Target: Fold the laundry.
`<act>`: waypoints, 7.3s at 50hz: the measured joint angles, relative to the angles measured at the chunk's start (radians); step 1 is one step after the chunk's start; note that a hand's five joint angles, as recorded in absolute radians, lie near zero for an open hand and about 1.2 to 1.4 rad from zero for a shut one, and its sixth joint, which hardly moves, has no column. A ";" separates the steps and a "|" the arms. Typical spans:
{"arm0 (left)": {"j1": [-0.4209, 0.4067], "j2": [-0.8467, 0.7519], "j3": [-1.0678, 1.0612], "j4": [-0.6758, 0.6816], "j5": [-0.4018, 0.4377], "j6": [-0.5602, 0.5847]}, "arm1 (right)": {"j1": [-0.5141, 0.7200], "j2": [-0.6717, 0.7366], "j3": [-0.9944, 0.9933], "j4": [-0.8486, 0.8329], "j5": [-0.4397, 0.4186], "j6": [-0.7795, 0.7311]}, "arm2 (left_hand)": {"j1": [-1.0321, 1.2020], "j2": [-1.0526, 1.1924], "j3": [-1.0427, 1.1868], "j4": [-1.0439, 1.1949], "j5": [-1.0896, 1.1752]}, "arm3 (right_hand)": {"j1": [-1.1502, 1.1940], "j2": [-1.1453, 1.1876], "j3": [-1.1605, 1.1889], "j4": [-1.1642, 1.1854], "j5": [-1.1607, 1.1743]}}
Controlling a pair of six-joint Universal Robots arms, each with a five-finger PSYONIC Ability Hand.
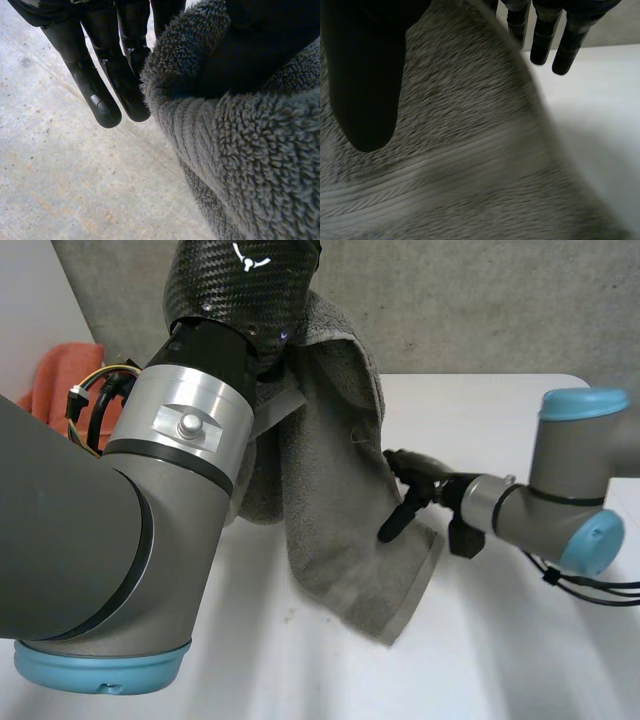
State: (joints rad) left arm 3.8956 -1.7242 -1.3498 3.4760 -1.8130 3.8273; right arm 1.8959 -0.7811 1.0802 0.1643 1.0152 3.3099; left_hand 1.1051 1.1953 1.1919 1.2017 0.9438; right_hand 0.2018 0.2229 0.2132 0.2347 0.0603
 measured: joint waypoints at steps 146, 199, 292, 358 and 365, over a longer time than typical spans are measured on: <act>0.273 -0.369 -0.330 0.064 -0.195 -0.415 | -0.074 -0.427 0.638 -0.348 0.391 -0.623 | 0.054 -0.005 -0.006 -0.008 0.025 | 0.790 0.952 0.966 0.953 0.929; 0.254 -0.542 -0.092 0.077 0.005 0.217 | -0.164 -0.133 0.273 -0.223 0.464 -1.305 | 0.054 0.000 -0.001 -0.004 0.025 | 0.790 0.952 0.966 0.953 0.929; 0.306 -0.276 -0.357 0.254 -0.086 0.176 | -0.480 -0.265 0.282 -0.276 0.371 -1.245 | -0.913 -0.989 -0.979 -0.997 -0.898 | 0.772 0.954 0.968 0.953 0.919; 0.060 -0.290 -0.283 0.255 -0.101 0.120 | -0.175 -0.359 0.583 -0.279 0.270 -0.781 | -0.913 -0.989 -0.979 -0.997 -0.898 | 0.702 0.924 0.969 0.953 0.882; 0.072 -0.243 -0.310 0.254 -0.103 0.120 | 0.011 -0.417 0.461 -0.302 0.297 -0.786 | -0.913 -0.989 -0.979 -0.997 -0.898 | 0.702 0.924 0.969 0.953 0.894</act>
State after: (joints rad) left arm 3.9676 -1.9671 -1.6594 3.7302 -1.9164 3.9475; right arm 1.9068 -1.1985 1.5415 -0.1373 1.3123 2.5236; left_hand 0.1921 0.2059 0.2127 0.2050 0.0458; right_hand 0.9035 1.1472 1.1818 1.1879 0.9539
